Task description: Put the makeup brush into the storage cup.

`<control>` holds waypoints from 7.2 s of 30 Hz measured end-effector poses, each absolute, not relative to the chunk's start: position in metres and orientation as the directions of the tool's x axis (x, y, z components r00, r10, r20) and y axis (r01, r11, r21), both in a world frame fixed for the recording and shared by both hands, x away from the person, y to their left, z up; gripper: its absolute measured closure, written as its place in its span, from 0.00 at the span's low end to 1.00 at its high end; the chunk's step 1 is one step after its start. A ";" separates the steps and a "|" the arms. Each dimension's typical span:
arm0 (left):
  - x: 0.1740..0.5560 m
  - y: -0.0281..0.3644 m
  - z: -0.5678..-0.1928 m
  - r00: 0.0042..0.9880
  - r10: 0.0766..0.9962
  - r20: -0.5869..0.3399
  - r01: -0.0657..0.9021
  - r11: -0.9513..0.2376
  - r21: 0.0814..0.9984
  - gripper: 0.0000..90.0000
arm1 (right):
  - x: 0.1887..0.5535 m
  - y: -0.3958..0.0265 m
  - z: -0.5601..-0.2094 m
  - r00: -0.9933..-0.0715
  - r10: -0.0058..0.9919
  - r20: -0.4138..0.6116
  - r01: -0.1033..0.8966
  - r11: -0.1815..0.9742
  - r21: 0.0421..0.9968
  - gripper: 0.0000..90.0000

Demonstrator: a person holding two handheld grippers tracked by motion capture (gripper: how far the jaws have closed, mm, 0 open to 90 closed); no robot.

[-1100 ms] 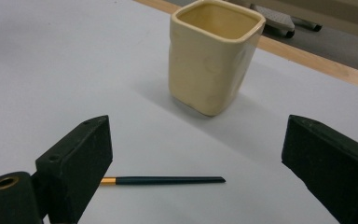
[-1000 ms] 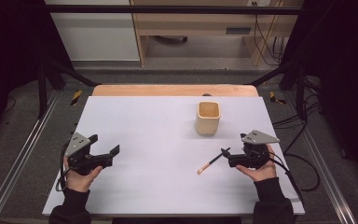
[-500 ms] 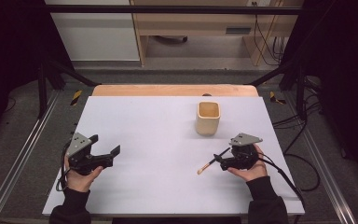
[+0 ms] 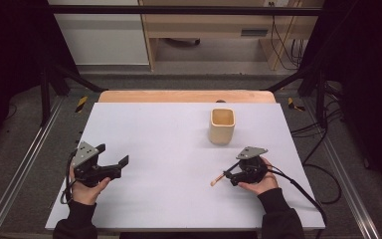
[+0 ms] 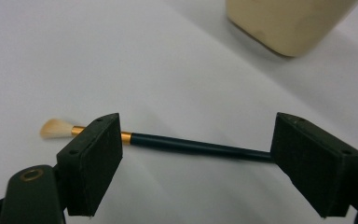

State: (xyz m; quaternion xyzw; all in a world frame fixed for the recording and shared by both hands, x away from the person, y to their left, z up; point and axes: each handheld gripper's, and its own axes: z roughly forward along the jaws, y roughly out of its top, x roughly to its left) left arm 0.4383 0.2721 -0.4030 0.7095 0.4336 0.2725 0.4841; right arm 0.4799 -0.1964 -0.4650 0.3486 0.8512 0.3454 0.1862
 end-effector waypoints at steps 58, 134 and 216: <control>0.441 0.273 -0.407 0.478 0.878 -0.033 0.361 -0.163 0.918 0.08 | 0.497 -0.188 -0.478 -0.684 0.729 -0.029 0.505 0.501 0.703 0.57; 0.448 0.264 -0.421 0.502 0.865 -0.030 0.411 -0.208 0.888 0.08 | 0.507 -0.171 -0.429 -0.648 0.761 -0.016 0.653 0.567 0.503 0.62; 0.448 0.261 -0.422 0.505 0.863 -0.033 0.411 -0.207 0.888 0.08 | 0.497 -0.167 -0.410 -0.692 0.718 0.080 0.631 0.547 0.549 0.93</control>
